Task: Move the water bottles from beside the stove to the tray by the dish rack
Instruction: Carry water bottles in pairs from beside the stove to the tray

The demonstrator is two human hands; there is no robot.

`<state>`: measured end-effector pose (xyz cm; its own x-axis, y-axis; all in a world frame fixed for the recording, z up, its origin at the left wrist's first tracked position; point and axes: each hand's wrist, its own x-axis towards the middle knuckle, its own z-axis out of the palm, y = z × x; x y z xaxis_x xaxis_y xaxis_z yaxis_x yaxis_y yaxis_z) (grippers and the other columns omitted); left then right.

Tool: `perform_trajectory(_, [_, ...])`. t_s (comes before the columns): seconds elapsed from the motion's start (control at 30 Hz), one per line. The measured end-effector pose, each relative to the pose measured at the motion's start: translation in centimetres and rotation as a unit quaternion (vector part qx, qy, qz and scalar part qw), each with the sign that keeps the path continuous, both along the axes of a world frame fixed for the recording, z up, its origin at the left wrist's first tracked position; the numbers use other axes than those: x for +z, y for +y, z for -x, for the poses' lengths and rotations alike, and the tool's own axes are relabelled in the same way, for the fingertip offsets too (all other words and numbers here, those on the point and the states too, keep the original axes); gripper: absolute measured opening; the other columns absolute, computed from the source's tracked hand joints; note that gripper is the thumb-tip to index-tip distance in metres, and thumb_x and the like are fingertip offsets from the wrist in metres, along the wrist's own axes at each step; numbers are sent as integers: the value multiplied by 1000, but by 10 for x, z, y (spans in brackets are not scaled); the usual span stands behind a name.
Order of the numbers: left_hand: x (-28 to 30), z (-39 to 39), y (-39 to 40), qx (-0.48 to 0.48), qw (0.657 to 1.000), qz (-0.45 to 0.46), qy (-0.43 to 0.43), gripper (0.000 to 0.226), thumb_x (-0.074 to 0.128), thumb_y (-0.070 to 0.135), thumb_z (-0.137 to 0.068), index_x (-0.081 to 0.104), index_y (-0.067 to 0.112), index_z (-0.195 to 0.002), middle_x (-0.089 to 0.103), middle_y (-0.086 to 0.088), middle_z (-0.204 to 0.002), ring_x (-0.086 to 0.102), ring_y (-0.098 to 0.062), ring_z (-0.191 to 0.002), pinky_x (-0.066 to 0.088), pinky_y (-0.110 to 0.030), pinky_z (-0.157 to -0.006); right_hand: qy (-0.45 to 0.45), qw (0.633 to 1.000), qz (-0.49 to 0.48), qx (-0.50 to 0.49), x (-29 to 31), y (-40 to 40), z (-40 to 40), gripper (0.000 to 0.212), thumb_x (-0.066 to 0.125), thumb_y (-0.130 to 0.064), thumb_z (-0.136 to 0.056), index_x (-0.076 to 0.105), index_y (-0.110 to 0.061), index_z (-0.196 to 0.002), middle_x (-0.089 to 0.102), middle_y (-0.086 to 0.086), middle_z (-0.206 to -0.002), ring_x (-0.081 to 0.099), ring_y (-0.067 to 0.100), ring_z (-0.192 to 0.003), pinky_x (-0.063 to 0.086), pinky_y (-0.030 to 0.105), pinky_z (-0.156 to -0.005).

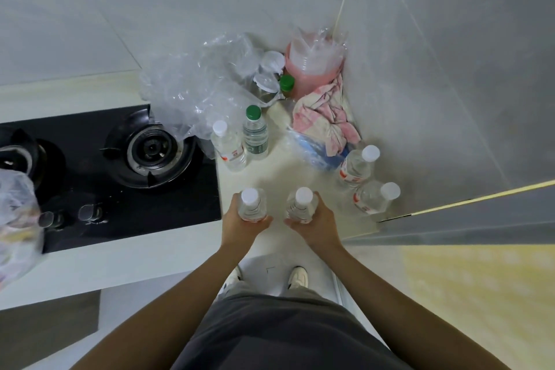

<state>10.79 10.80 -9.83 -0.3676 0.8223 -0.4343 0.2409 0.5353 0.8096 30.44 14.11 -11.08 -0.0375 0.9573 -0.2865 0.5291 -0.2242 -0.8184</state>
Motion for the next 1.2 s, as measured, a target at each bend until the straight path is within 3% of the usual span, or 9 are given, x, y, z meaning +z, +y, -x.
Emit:
perform_trajectory(0.2, [21, 16, -8, 92, 991, -9, -101, 45, 90, 12, -78, 69, 18, -118, 78, -2, -103, 75, -20, -98, 58, -28, -80, 50, 997, 26, 49, 8, 14, 5, 56, 95, -39, -69, 65, -28, -115, 77, -15, -102, 74, 7, -94, 61, 30, -84])
perform_trajectory(0.33, [53, 29, -32, 165, 974, -43, -150, 34, 86, 13, -85, 70, 20, -114, 80, -1, -102, 77, -16, -95, 57, -25, -80, 111, 985, 45, 125, 38, 25, 25, 56, 94, -19, -75, 64, -25, -122, 77, -19, -104, 75, 3, -95, 56, 20, -79])
perform_trajectory(0.47, [77, 48, -70, 247, 957, -74, -135, 32, 83, 9, -85, 68, 17, -113, 80, -3, -100, 77, -19, -93, 59, -33, -83, 149, 962, 44, 226, 77, 24, 63, 59, 90, -28, -73, 58, -32, -122, 77, -10, -106, 76, 10, -95, 61, 35, -84])
perform_trajectory(0.6, [101, 75, -125, 305, 937, -115, -128, 42, 85, 19, -81, 67, 14, -120, 79, -7, -106, 76, -27, -100, 61, -41, -92, 195, 927, 60, 314, 111, -5, 120, 62, 89, -29, -75, 56, -31, -127, 75, -8, -109, 74, 11, -100, 62, 40, -91])
perform_trajectory(0.7, [123, 98, -177, 337, 920, -155, -126, 49, 82, 24, -77, 67, 10, -122, 79, -11, -109, 77, -30, -101, 61, -43, -92, 222, 906, 62, 355, 131, -47, 167, 64, 89, -32, -75, 55, -30, -129, 75, -3, -112, 74, 13, -103, 61, 37, -92])
perform_trajectory(0.77, [136, 115, -219, 364, 905, -184, -119, 46, 81, 19, -80, 67, 8, -122, 80, -10, -109, 78, -28, -100, 62, -36, -87, 223, 892, 62, 388, 145, -82, 199, 57, 89, -27, -79, 57, -28, -126, 75, -2, -112, 74, 11, -102, 60, 33, -90])
perform_trajectory(0.9, [155, 153, -319, 427, 865, -236, -117, 47, 77, 24, -78, 67, 14, -123, 80, -6, -109, 78, -23, -97, 62, -26, -78, 217, 860, 63, 458, 164, -167, 269, 57, 89, -31, -79, 60, -29, -128, 76, -4, -117, 74, 12, -108, 60, 39, -95])
perform_trajectory(1.03, [164, 193, -429, 489, 823, -269, -104, 56, 82, 42, -72, 66, 23, -121, 80, 1, -107, 78, -18, -98, 62, -26, -78, 215, 830, 68, 510, 177, -274, 339, 52, 89, -26, -79, 62, -25, -124, 77, -4, -113, 75, 13, -104, 62, 43, -95])
perform_trajectory(1.2, [176, 242, -573, 581, 757, -292, -63, 70, 86, 47, -62, 69, 8, -118, 80, -14, -104, 77, -30, -93, 62, -37, -80, 238, 777, 90, 575, 195, -418, 426, 53, 88, -18, -84, 62, -21, -130, 77, 1, -117, 75, 15, -107, 60, 35, -95])
